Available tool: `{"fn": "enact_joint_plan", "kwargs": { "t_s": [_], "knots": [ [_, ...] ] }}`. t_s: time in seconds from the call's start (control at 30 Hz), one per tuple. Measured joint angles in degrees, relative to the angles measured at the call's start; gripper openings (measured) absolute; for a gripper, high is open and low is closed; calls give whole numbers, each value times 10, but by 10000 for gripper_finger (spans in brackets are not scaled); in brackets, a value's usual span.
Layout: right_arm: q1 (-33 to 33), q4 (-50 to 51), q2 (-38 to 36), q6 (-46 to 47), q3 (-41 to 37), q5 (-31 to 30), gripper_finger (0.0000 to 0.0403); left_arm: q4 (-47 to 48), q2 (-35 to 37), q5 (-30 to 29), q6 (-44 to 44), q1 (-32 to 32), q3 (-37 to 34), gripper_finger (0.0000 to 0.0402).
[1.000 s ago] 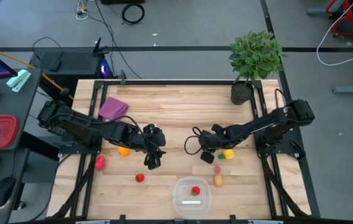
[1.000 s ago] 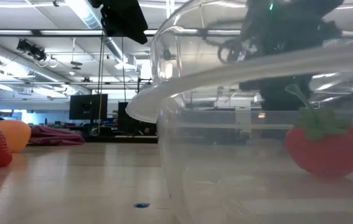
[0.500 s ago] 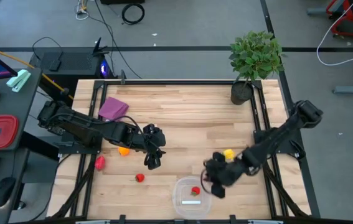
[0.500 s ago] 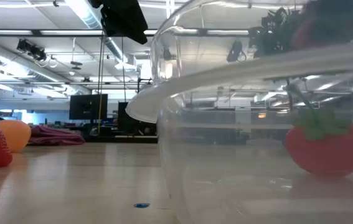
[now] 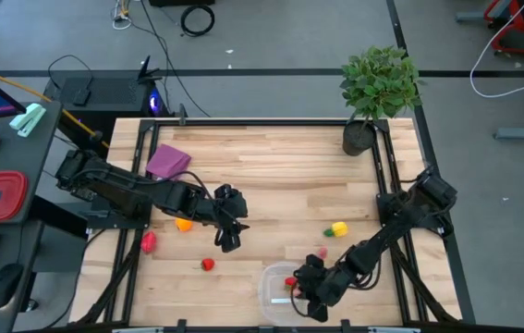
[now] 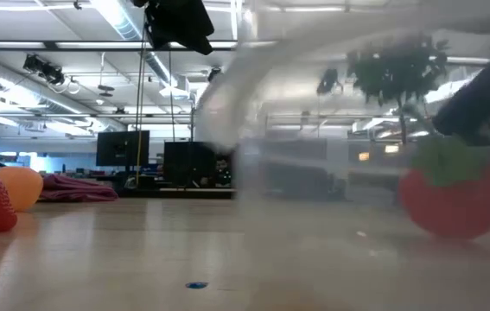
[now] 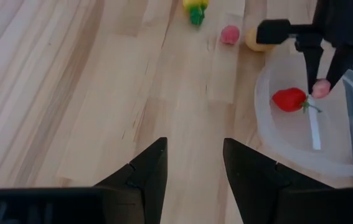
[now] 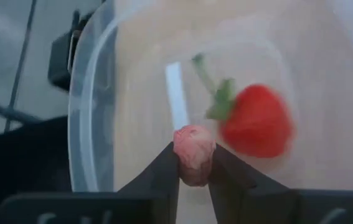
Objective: Pick and placing Produce into tupperware
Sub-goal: Put the top peach into the transparent bin, then put the peach into the transparent bin
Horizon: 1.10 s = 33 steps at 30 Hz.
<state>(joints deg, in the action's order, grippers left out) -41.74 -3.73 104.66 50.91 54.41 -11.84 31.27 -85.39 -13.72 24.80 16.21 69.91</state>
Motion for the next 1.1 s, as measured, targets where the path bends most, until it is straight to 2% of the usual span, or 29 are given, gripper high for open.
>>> {"fn": "enact_joint_plan", "kwargs": {
  "t_s": [0.17, 0.37, 0.5, 0.73, 0.9, 1.1],
  "knots": [
    [1, 25, 15, -56, 46, 24, 95, -2, 0, 0, 0, 0, 0, 162],
    [16, 127, 14, -120, 130, 22, 146, -2, 0, 0, 0, 0, 0, 162],
    [26, 166, 20, -133, 158, 17, 181, -2, 0, 0, 0, 0, 0, 162],
    [47, 225, 32, -89, 152, -14, 205, -1, 0, 0, -1, 0, 0, 162],
    [56, 308, -8, -65, 152, -76, 198, 2, 0, 0, -1, 0, 0, 162],
    [64, 465, -62, 27, 152, -80, 194, 3, 0, 0, -1, 1, 0, 162]
  ]
}}
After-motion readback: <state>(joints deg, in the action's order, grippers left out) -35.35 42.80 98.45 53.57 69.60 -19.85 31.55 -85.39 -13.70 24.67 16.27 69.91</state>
